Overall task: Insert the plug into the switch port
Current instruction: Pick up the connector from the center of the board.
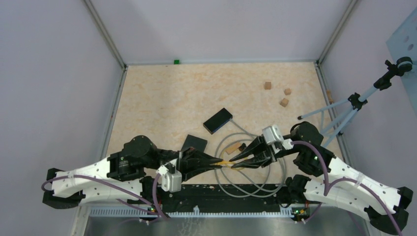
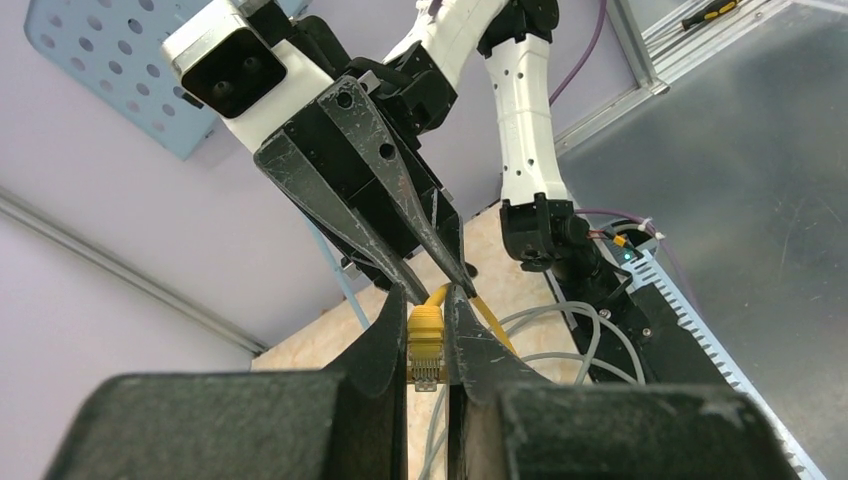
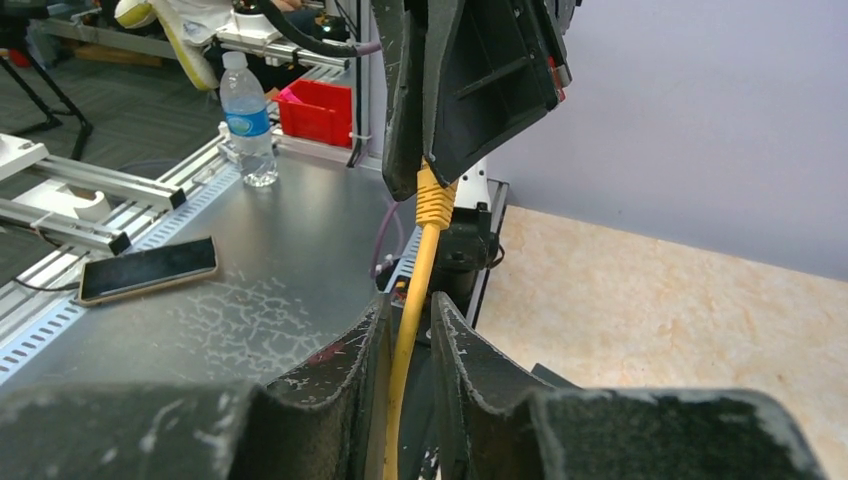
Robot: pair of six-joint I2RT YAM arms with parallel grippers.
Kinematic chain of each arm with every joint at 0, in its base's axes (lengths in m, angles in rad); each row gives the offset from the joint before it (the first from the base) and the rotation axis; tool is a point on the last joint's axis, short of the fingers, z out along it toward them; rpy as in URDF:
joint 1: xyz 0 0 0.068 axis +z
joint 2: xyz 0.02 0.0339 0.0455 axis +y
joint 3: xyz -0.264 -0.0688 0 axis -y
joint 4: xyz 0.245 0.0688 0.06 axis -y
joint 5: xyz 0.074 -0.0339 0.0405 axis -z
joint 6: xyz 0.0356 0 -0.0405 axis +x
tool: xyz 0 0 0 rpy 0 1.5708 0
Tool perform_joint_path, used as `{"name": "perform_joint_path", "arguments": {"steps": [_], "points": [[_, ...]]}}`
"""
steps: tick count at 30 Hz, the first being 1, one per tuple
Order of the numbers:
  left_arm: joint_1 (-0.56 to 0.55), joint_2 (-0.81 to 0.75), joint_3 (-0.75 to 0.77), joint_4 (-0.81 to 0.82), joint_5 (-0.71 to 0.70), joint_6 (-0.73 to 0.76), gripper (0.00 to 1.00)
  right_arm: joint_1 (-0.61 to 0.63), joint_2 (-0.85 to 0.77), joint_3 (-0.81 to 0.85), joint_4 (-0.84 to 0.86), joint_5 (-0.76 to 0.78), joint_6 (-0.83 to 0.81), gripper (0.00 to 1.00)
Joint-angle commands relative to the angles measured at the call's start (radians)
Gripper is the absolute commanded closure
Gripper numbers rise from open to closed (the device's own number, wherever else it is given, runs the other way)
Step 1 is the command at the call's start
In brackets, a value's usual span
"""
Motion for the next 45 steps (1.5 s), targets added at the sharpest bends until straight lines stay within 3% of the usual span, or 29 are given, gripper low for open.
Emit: {"name": "perform_joint_path", "arguments": {"steps": [1, 4, 6, 9, 10, 11, 14, 15, 16, 22, 26, 31, 38, 45], "points": [[-0.004, -0.005, 0.039, 0.025, 0.006, 0.012, 1.0, 0.0, 0.0, -0.004, 0.056, -0.022, 0.007, 0.79], [-0.004, -0.008, 0.038, 0.025, 0.001, 0.014, 1.0, 0.0, 0.009, -0.003, 0.026, -0.034, -0.008, 0.82], [-0.004, -0.013, 0.038, 0.028, 0.0, 0.016, 1.0, 0.0, 0.022, 0.019, -0.053, -0.051, -0.055, 0.98], [-0.004, -0.03, 0.023, 0.055, -0.008, 0.003, 0.96, 0.0, 0.031, 0.056, -0.144, -0.013, -0.146, 1.0], [-0.004, -0.038, 0.015, 0.066, -0.018, -0.005, 0.83, 0.0, 0.029, 0.061, -0.158, 0.013, -0.167, 1.0], [-0.004, -0.046, 0.007, 0.083, -0.033, -0.018, 0.61, 0.0, 0.026, 0.069, -0.163, 0.027, -0.188, 1.0], [-0.004, -0.067, -0.011, 0.123, -0.076, -0.066, 0.21, 0.0, 0.01, 0.081, -0.193, 0.064, -0.27, 1.0], [-0.004, -0.076, -0.018, 0.135, -0.084, -0.088, 0.11, 0.0, 0.002, 0.083, -0.19, 0.098, -0.287, 1.0], [-0.004, -0.086, -0.022, 0.155, -0.093, -0.116, 0.08, 0.0, -0.006, 0.085, -0.187, 0.133, -0.311, 1.0], [-0.004, -0.132, -0.028, 0.232, -0.236, -0.303, 0.09, 0.0, -0.057, 0.094, -0.126, 0.383, -0.494, 1.0], [-0.004, -0.102, 0.027, 0.204, -0.483, -0.479, 0.14, 0.0, -0.039, 0.146, -0.136, 0.476, -0.69, 1.0], [-0.004, -0.087, 0.093, 0.155, -0.746, -0.714, 0.12, 0.02, -0.028, 0.168, -0.04, 0.664, -0.891, 1.0], [-0.004, -0.182, 0.003, 0.327, -0.774, -0.86, 0.09, 0.206, 0.019, 0.148, 0.121, 0.999, -1.25, 1.0], [-0.004, -0.176, 0.037, 0.273, -0.78, -0.847, 0.06, 0.425, 0.141, 0.059, 0.575, 1.296, -1.727, 1.0]]}}
